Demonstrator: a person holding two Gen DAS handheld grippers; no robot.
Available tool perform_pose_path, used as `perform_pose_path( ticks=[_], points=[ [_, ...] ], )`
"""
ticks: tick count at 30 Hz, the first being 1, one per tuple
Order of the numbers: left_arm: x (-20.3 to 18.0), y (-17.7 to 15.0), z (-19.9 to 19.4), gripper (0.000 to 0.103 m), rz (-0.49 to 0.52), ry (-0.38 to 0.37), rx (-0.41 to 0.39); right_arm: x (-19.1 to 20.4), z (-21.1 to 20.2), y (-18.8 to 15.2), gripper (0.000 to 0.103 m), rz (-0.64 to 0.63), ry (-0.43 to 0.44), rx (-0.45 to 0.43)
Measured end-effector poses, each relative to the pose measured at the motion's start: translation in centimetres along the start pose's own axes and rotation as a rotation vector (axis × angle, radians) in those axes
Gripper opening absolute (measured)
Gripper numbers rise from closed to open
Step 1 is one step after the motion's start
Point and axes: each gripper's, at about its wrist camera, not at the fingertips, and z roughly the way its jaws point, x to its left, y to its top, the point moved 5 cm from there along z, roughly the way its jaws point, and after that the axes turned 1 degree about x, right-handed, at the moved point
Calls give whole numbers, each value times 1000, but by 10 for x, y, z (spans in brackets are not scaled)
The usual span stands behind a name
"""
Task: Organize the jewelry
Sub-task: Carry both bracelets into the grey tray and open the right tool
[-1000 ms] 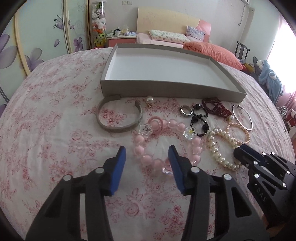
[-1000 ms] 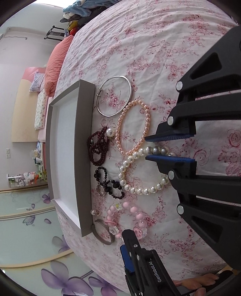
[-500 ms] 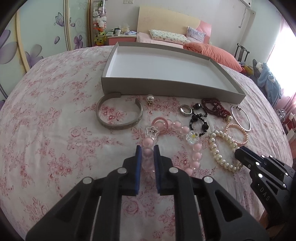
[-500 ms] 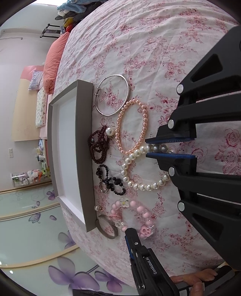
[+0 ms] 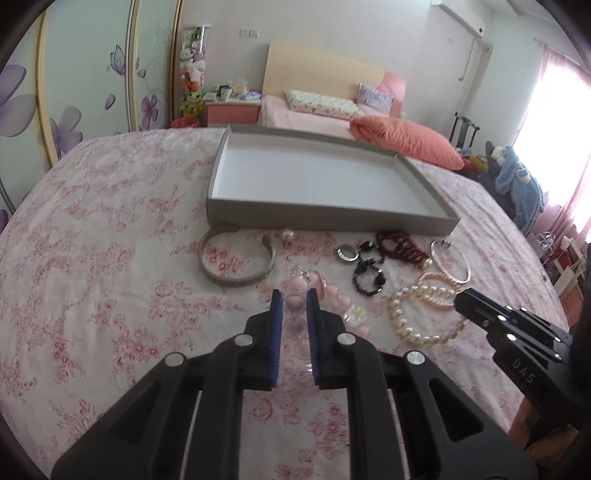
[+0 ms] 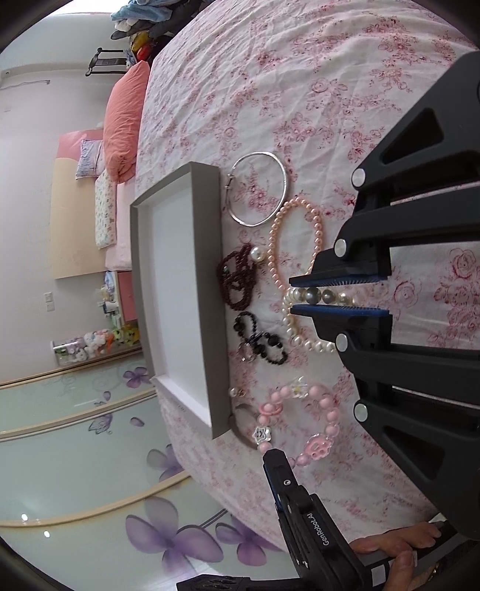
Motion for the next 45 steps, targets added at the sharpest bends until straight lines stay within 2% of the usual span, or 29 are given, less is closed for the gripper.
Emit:
perform_pose_path(
  ticks=[11, 27, 38, 45],
  points=[
    [-11, 12, -24, 14, 16, -54, -82, 7, -17, 15, 10, -3, 47, -76],
    [-18, 24, -33, 14, 34, -72, -125, 11, -30, 32, 10, -12, 64, -135],
    [-18, 69, -44, 14, 46, -55, -195, 7, -45, 77, 10, -50, 25, -233],
    [-14, 106, -29, 14, 44, -39, -218, -3, -29, 110, 10, -61, -5, -258]
  ],
)
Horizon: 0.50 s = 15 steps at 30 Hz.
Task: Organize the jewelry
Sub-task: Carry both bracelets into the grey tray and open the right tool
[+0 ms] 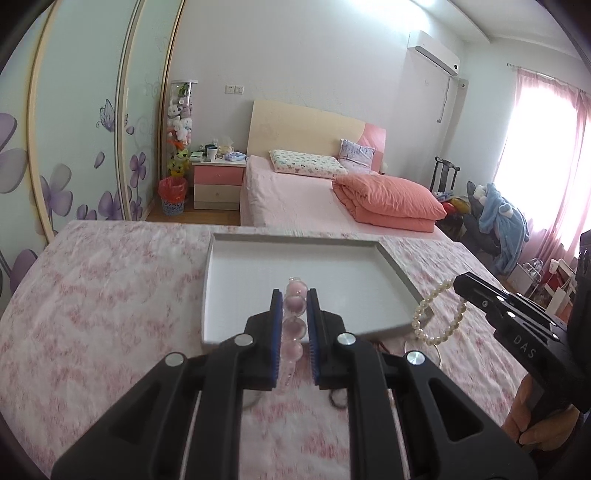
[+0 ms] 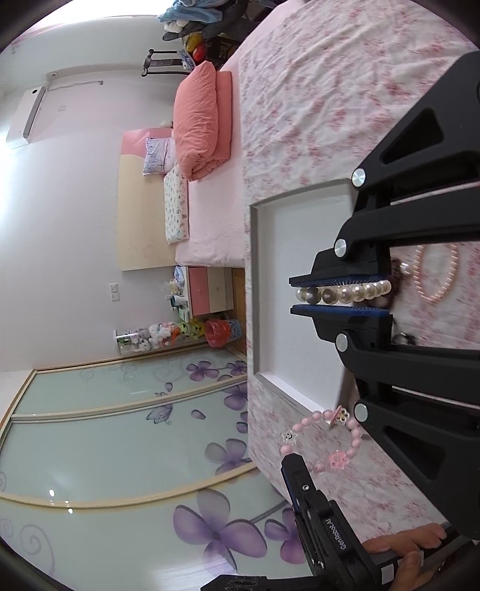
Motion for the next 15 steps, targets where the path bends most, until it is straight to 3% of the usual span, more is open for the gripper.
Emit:
perform_pose_path(
  ticks=[7, 15],
  points=[
    [8, 24, 45, 14, 7, 32, 22, -12, 42, 18, 10, 19, -6, 15],
    [19, 34, 100, 14, -6, 72, 64, -23, 104, 22, 11, 45, 4, 90]
  ],
)
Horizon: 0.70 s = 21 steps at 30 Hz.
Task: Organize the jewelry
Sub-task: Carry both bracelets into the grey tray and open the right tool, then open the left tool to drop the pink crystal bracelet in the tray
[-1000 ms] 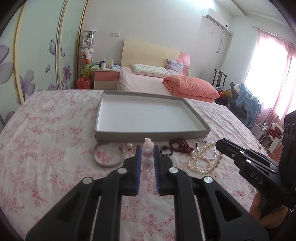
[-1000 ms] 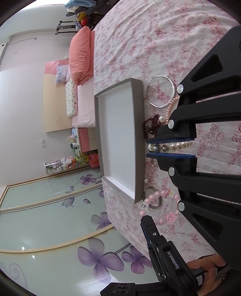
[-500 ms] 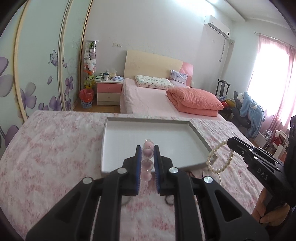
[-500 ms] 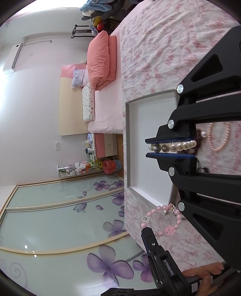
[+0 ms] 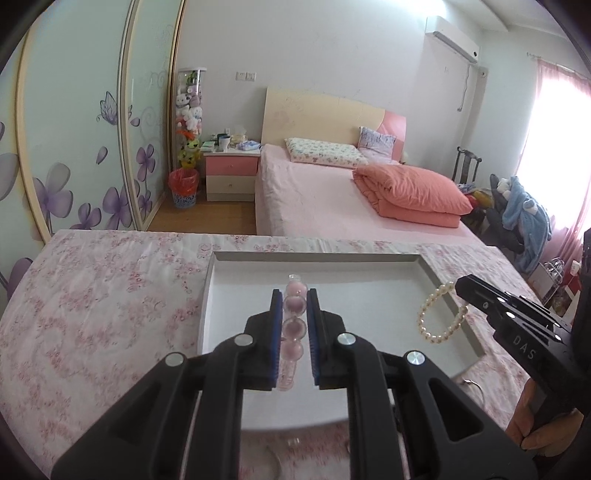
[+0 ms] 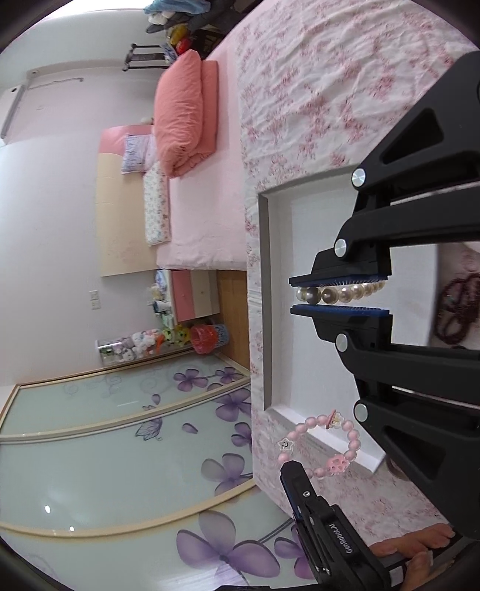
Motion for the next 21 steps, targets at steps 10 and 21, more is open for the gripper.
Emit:
perform_pose_path(
  ticks=[10, 21],
  points=[
    [7, 11, 52, 14, -45, -15, 63, -3, 60, 4, 11, 35, 36, 95],
    [20, 5, 77, 17, -60, 5, 105, -19, 71, -1, 44, 26, -69, 134]
  ],
)
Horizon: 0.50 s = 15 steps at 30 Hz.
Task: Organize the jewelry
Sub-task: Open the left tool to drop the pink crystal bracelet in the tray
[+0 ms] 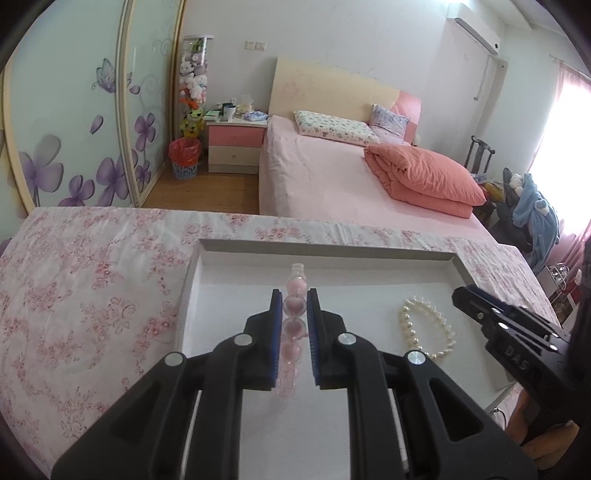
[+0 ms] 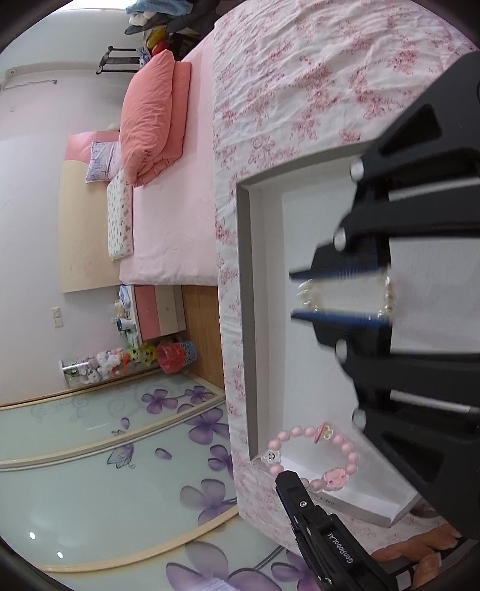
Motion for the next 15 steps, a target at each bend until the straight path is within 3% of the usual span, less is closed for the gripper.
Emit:
perform_pose_path(
  ticks=[3, 15],
  points=[
    [6, 1, -2, 29, -10, 13, -4, 2, -7, 2, 50, -14, -17, -34],
    [12, -1, -16, 32, -21, 6, -6, 2, -18, -1, 50, -35, -31, -49]
  ],
)
